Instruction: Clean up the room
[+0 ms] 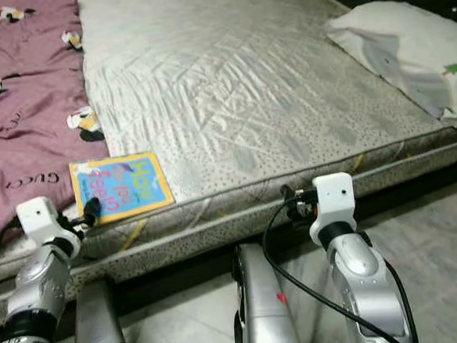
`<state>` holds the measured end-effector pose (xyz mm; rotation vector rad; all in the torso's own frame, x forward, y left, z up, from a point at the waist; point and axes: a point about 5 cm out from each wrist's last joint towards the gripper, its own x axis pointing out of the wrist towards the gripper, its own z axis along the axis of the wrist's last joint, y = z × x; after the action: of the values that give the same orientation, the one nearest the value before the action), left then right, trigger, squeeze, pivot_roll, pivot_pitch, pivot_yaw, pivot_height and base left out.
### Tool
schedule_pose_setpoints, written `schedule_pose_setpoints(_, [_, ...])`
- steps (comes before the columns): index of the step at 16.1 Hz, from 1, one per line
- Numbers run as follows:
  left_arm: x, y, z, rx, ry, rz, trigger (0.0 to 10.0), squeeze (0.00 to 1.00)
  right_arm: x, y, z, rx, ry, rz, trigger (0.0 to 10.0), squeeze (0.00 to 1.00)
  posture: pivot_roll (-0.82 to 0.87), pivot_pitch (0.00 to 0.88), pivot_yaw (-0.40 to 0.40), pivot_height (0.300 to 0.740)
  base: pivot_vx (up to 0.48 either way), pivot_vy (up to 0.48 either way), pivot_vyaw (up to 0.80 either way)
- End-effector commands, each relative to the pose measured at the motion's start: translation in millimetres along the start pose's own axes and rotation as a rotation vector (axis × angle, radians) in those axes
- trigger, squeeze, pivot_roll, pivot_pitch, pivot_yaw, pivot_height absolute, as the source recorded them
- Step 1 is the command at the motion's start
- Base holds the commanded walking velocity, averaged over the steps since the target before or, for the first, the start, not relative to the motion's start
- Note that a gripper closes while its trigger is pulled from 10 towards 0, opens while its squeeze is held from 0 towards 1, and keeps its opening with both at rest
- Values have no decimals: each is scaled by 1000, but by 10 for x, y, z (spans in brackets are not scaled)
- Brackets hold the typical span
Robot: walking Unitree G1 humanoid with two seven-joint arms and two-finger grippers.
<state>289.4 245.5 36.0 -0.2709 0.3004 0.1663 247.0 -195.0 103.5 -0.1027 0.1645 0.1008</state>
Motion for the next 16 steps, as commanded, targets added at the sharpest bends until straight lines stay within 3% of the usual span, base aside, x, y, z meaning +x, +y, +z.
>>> schedule_pose_setpoints(1, [25,-14,22,-2,9,-7,10000,0,-13,-56,6,-11,4,-14,10000,0,-142,23,-87,490,0,0,0])
schedule_pose_setpoints(7, [166,-76,68,-39,57,-64,10000,0,15,-58,158,-33,-43,1,10000,0,-162,21,-95,490,0,0,0])
schedule_pose_setpoints(10, [211,-196,1,-31,152,-159,10000,0,35,-78,200,-41,-57,-3,10000,0,-172,17,-90,490,0,0,0])
schedule_pose_setpoints(11, [219,-232,-3,-54,162,-193,0,0,39,-84,208,-43,-59,-6,10000,0,-174,16,-88,490,0,0,0])
schedule_pose_setpoints(14, [242,-263,-4,-157,192,-210,0,0,49,-98,238,-51,-68,-12,10000,0,-180,11,-87,490,0,0,0])
schedule_pose_setpoints(16, [240,-270,-19,-157,204,-224,0,0,63,-107,246,-55,-71,-12,10000,0,-179,3,-89,490,0,0,0])
